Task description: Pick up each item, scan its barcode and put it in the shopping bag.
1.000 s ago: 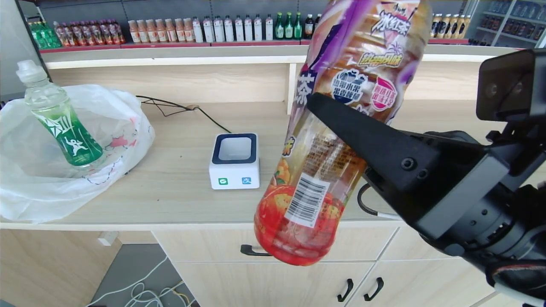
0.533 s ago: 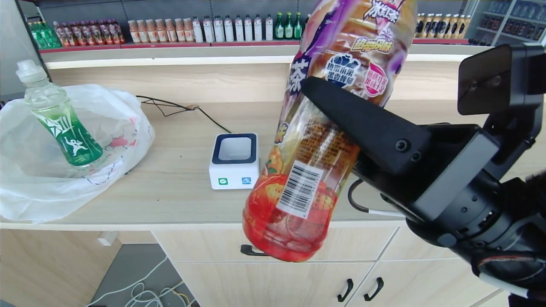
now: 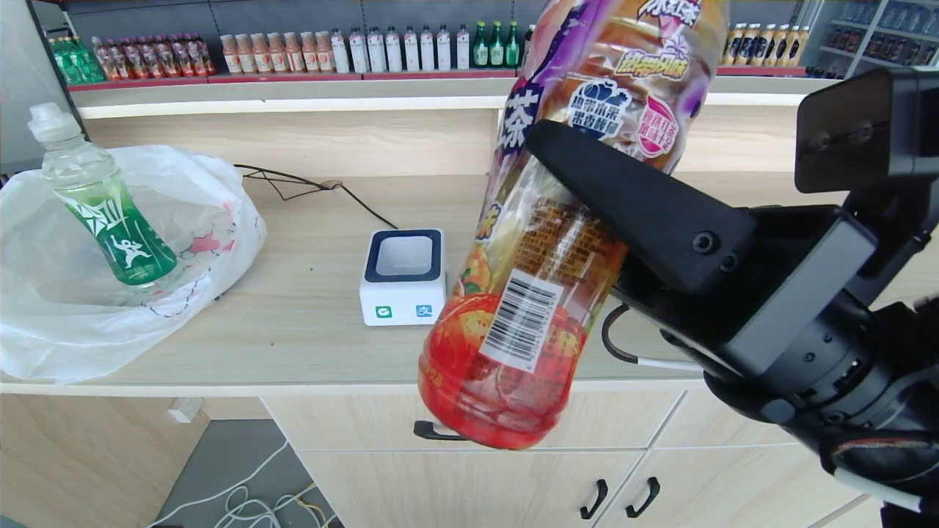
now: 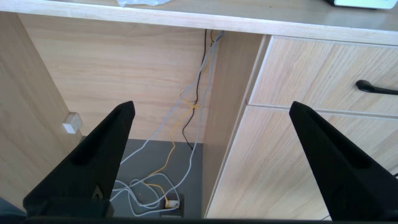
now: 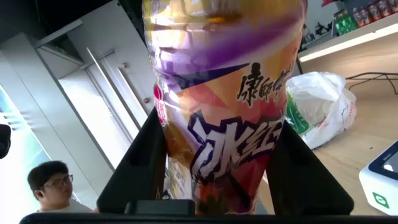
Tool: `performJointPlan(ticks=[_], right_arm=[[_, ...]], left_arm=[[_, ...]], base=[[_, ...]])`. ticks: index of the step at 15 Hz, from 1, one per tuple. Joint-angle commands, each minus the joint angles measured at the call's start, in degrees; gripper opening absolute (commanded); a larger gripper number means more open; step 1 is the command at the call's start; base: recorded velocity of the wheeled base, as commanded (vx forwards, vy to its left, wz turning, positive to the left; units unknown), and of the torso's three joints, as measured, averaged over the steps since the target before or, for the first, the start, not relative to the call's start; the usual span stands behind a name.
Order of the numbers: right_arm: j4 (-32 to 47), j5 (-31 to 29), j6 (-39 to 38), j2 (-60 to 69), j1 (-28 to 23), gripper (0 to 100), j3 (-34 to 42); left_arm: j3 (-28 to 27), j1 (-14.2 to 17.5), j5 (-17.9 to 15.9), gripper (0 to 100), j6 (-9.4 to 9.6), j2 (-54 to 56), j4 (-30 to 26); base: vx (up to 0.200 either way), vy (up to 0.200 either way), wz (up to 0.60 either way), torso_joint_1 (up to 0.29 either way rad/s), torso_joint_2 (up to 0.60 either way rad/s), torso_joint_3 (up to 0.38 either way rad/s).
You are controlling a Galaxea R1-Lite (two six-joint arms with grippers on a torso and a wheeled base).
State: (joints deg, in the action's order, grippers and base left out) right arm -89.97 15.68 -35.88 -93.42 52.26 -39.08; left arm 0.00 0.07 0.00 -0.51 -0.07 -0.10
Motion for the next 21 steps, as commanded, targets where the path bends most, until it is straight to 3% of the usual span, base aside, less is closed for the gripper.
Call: performJointPlan(ticks=[1,11,15,21], right_arm=[[-0.03,0.06,0.02,0.34,0.03,0,0.15],[-0.03,0.06,2.48,3.24,0.56,0,2.17],[-0.03,0.14,2.39,4.91,0.56,0,8.76],[-0.03,4.71,2.48,5.88,0.74,0,7.44]], left_arm=[[0.00,0.01,0.00,100,-0.02,-0.01,0.01],[0.00,0.01,0.00,100,-0.02,-0.01,0.01],[0.00,0.01,0.00,100,-0.02,-0.01,0.01],[0.00,0.01,0.00,100,-0.02,-0.01,0.01]], base=[[0.000,0.000,0.00,0.000,0.00,0.000],[0.000,0.000,0.00,0.000,0.00,0.000],[0.000,0.000,0.00,0.000,0.00,0.000],[0.000,0.000,0.00,0.000,0.00,0.000]])
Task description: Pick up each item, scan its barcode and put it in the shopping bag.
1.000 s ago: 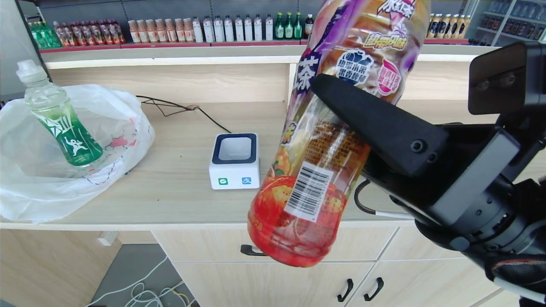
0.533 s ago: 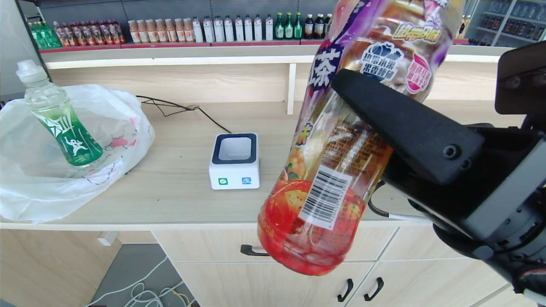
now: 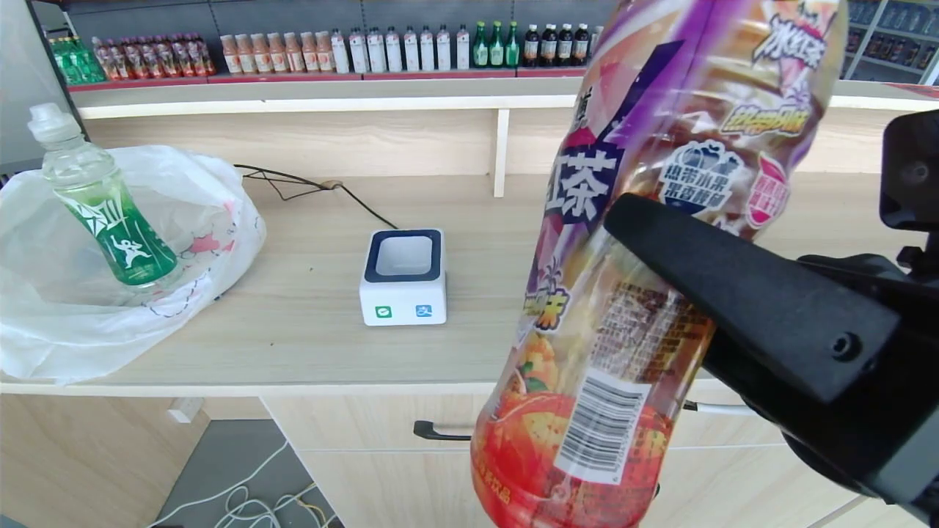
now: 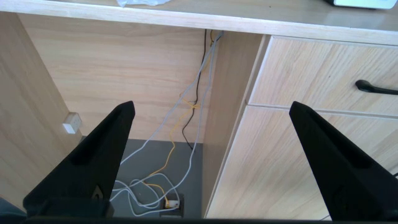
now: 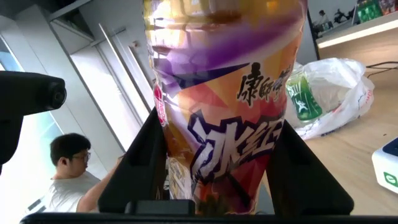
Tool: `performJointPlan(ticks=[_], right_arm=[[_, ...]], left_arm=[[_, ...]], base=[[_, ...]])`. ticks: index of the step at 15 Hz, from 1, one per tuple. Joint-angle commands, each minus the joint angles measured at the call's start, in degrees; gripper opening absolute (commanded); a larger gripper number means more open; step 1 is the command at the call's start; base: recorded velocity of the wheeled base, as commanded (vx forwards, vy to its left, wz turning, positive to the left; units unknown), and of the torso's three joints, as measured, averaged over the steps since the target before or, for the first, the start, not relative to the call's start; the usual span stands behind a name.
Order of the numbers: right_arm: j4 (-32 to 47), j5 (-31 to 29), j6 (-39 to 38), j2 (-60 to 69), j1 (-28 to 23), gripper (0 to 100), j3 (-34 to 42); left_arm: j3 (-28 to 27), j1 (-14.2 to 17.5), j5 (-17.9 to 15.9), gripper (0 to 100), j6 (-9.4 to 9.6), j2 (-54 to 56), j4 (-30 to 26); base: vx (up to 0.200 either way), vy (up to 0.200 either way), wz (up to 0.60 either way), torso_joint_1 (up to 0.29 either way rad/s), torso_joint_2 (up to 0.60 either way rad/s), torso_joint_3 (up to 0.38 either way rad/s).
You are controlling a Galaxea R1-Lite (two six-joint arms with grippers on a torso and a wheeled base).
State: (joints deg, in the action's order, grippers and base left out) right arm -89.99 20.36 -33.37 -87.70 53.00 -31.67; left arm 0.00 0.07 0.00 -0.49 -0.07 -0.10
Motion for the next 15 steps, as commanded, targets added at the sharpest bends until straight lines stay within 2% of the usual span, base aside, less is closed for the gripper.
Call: performJointPlan(ticks=[1,4,5,9,12,15], right_arm=[[-0.01,0.03,-0.12,0.25,-0.01,0,0.03],[-0.01,-0.06,0.76,0.16,-0.89,0,0.73],[-0.01,0.03,3.75,-0.63,-3.87,0,1.09],[-0.01,-0.06,10.95,-1.16,-8.09,0,2.05],[-0.01,-1.46,23.43,-0.72,-10.47,0,2.76],[-0.01,-8.05,33.72,-0.63,-12.22,0,3.99]], left_arm=[[0.00,0.01,0.00,100,-0.04,-0.01,0.01],[0.00,0.01,0.00,100,-0.04,-0.01,0.01],[0.00,0.01,0.00,100,-0.04,-0.01,0.01],[0.00,0.01,0.00,100,-0.04,-0.01,0.01],[0.00,0.01,0.00,100,-0.04,-0.01,0.01],[0.00,0.01,0.00,100,-0.04,-0.01,0.01]], base=[[0.000,0.000,0.00,0.000,0.00,0.000],[0.000,0.000,0.00,0.000,0.00,0.000],[0.000,0.000,0.00,0.000,0.00,0.000],[0.000,0.000,0.00,0.000,0.00,0.000],[0.000,0.000,0.00,0.000,0.00,0.000],[0.000,0.000,0.00,0.000,0.00,0.000]])
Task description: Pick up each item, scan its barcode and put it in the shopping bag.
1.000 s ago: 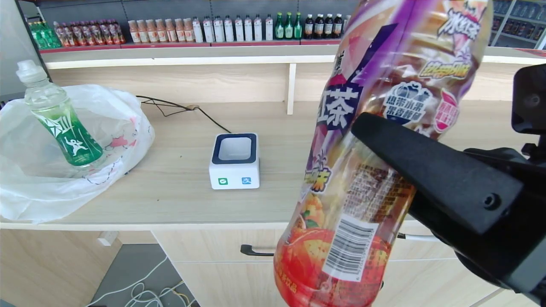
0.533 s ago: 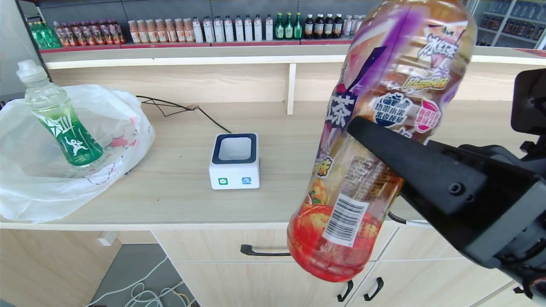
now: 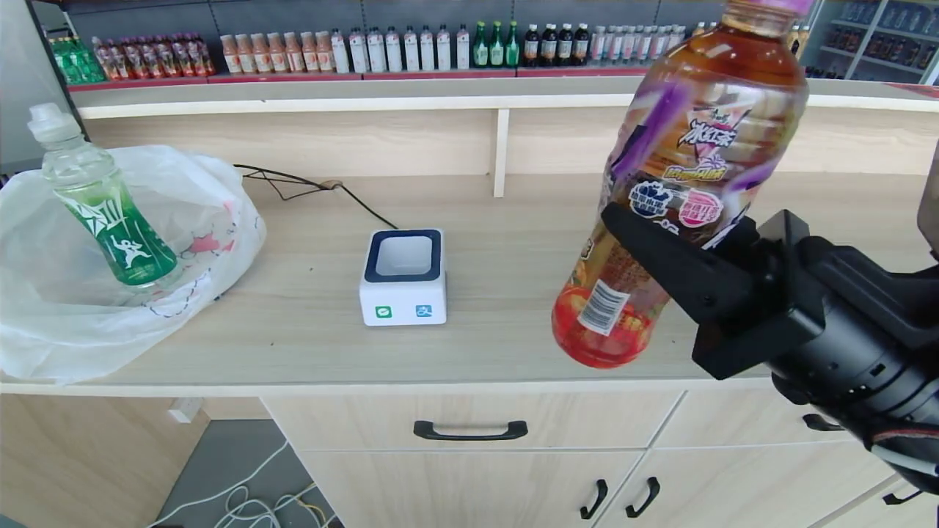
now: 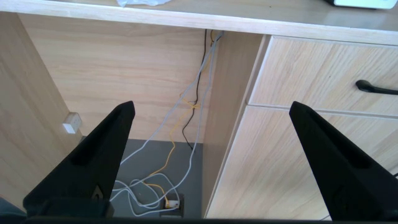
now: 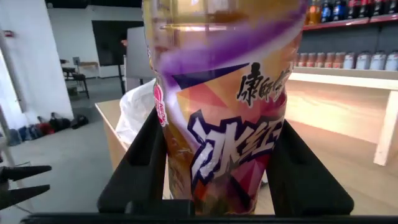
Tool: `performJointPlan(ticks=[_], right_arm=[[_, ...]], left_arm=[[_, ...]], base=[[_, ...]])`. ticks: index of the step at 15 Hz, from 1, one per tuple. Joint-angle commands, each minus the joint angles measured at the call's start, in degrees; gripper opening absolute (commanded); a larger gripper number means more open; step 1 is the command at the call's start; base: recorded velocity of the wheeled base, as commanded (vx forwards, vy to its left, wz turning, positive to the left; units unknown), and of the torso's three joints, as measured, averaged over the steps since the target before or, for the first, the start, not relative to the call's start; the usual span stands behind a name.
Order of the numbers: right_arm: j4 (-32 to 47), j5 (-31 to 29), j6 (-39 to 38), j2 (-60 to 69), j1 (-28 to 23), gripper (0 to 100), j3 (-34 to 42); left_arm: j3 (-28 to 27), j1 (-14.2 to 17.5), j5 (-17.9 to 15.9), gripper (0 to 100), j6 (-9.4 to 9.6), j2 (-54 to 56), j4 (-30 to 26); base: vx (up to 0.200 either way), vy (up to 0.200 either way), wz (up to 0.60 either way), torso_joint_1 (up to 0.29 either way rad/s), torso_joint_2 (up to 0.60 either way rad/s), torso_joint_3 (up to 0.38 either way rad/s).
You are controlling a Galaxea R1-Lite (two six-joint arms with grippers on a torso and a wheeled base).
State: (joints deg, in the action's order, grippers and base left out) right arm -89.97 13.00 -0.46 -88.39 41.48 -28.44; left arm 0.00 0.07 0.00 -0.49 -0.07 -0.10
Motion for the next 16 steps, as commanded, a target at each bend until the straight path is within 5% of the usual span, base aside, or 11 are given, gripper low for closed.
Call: performJointPlan(ticks=[1,16], right_arm=[[-0.03,-3.06,2.57,0.42,-0.70,0,1.63],[-0.03,-6.23,3.01,-0.38,-1.41,0,2.25]], left_arm=[[0.00,0.01,0.00,100,-0.04,-0.01,0.01],[0.00,0.01,0.00,100,0.49,-0.01,0.01]], base=[[0.000,0.000,0.00,0.000,0.00,0.000],[-0.013,0.000,0.00,0.000,0.00,0.000]])
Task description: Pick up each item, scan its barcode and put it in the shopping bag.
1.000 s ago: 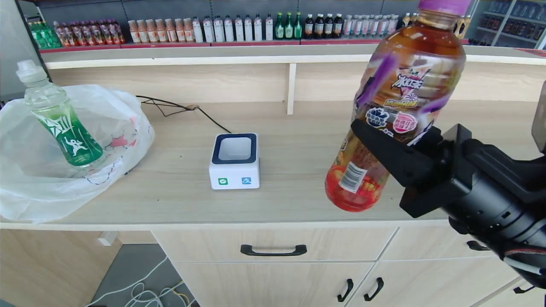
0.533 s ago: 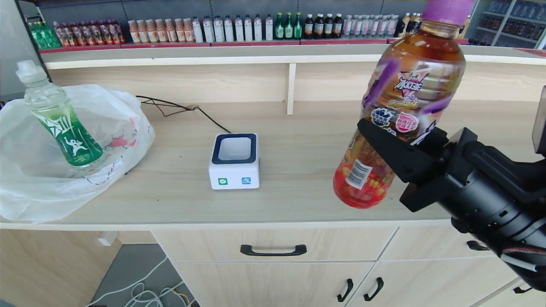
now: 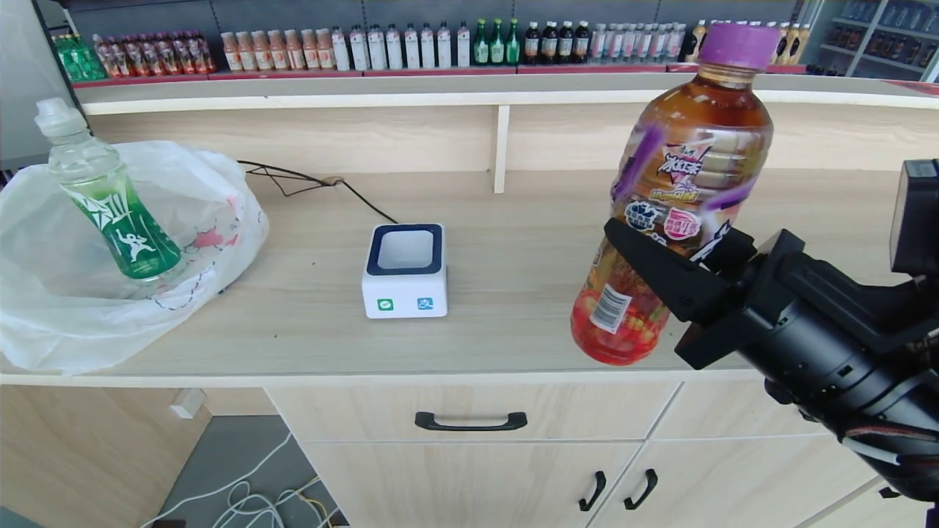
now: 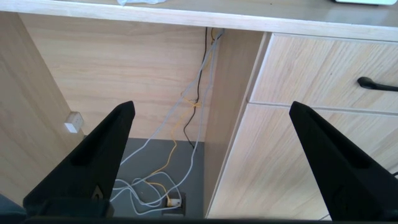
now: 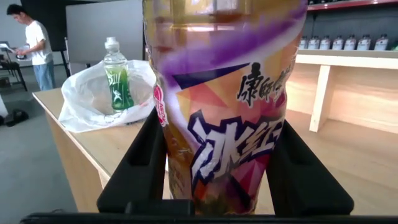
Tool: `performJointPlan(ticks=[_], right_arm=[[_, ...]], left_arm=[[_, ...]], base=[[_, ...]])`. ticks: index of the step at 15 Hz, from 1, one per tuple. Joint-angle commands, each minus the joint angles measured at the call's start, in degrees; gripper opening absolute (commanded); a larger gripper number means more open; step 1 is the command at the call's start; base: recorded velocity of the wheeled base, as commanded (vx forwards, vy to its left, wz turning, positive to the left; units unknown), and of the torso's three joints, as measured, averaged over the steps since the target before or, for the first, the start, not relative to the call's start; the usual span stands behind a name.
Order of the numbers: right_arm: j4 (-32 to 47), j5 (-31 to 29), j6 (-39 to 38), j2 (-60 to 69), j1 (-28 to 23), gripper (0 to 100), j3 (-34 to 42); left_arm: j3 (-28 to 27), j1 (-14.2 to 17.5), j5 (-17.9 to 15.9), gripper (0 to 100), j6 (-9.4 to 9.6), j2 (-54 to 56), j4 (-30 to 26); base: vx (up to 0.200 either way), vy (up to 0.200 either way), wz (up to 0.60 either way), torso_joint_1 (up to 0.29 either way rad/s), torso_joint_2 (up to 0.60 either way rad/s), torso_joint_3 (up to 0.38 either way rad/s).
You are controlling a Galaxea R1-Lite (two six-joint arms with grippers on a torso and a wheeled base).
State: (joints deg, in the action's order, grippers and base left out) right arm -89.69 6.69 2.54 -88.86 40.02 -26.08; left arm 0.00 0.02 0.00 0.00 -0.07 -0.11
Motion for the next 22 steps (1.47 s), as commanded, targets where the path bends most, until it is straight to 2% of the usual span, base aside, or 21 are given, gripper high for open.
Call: performJointPlan(ticks=[1,4,7,22], right_arm=[[-0.31,0.07,0.01,0.00,0.06,0,-0.47],[-0.31,0.07,0.10,0.00,-0.03,0,-0.82],[-0.31,0.16,1.51,-0.88,-4.60,0,-2.23],[-0.31,0.07,3.18,-0.18,-7.50,0,-3.10]], left_arm=[[0.00,0.06,0.00,100,0.00,-0.01,0.02],[0.00,0.06,0.00,100,-0.26,-0.01,0.02],[0.00,0.06,0.00,100,-0.35,-0.01,0.02],[0.00,0.06,0.00,100,-0.53,-0.01,0.02]], base=[[0.000,0.000,0.00,0.000,0.00,0.000],[0.000,0.067,0.00,0.001,0.00,0.001],[0.000,0.200,0.00,0.006,0.00,0.002],[0.000,0.200,0.00,0.002,0.00,0.004]])
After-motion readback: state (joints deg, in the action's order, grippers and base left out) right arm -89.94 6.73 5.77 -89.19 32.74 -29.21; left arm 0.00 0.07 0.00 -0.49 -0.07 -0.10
